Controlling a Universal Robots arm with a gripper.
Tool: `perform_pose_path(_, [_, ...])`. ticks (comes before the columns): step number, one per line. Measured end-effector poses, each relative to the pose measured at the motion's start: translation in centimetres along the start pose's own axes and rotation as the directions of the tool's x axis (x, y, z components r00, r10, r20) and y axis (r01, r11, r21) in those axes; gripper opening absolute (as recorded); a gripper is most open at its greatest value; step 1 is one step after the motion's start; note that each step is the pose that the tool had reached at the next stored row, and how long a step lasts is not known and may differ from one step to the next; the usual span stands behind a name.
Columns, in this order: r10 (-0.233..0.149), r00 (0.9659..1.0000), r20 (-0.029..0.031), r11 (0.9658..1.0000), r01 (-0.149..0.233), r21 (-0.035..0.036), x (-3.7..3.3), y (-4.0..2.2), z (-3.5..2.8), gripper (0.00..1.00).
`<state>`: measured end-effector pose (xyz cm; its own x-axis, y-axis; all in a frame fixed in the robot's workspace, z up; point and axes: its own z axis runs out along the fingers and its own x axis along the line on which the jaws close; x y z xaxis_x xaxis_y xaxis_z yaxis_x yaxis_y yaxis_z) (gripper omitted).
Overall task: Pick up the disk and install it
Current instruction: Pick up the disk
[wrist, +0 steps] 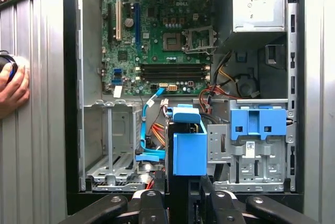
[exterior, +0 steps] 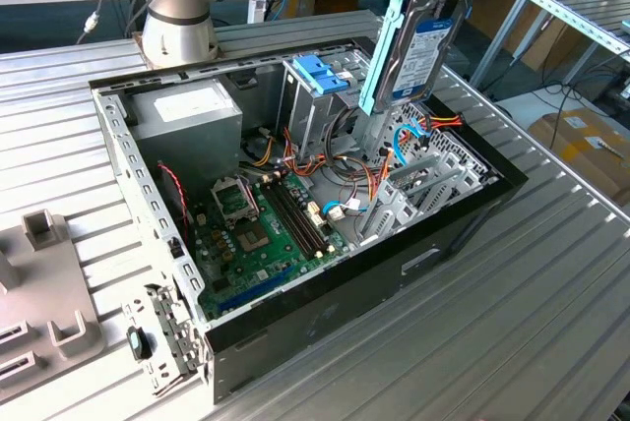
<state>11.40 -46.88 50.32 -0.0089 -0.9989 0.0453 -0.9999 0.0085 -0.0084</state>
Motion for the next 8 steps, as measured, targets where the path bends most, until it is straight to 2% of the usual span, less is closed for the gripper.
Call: perform_pose_path(8, [0.0, 1.0, 0.0001, 1.0, 0.0, 0.0, 1.64, -0.06, 0.08, 0.35])
